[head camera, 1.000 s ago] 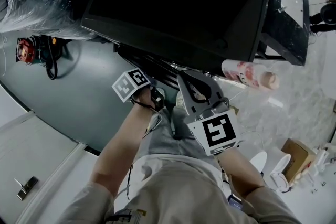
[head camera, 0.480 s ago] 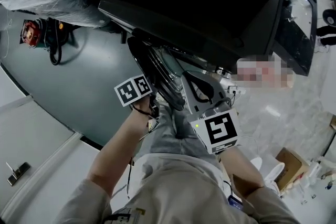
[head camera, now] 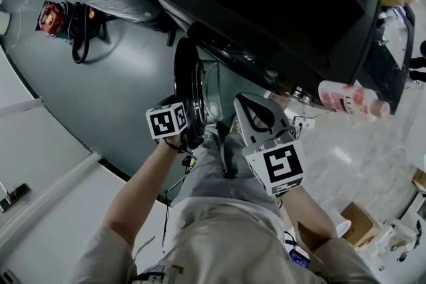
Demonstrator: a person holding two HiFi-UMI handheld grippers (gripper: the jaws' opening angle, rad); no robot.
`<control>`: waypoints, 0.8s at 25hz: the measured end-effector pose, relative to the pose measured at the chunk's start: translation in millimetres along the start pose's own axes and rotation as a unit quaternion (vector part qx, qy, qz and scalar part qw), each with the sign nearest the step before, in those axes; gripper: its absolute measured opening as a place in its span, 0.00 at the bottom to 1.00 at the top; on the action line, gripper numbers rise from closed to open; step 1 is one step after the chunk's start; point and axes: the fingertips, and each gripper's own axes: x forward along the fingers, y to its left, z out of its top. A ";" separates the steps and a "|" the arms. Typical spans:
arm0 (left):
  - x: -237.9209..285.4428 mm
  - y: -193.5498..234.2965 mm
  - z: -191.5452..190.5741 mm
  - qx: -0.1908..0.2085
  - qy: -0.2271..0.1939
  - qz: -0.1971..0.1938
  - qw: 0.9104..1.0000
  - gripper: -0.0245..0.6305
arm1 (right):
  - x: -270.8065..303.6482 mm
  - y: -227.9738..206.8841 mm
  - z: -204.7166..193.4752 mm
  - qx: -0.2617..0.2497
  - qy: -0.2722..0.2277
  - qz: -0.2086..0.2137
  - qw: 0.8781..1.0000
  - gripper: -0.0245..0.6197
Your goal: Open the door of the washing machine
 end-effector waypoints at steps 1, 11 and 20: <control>-0.1 7.3 -0.7 0.017 -0.005 0.005 1.000 0.26 | 2.4 3.3 -1.0 0.002 -0.001 0.004 1.000 0.08; -11.7 79.1 11.2 0.163 -0.022 0.026 0.986 0.26 | 30.9 40.4 9.9 0.022 -0.005 0.079 0.997 0.08; -13.2 114.2 29.8 0.277 -0.044 -0.028 0.960 0.26 | 50.0 44.2 10.0 0.018 0.012 0.089 0.996 0.08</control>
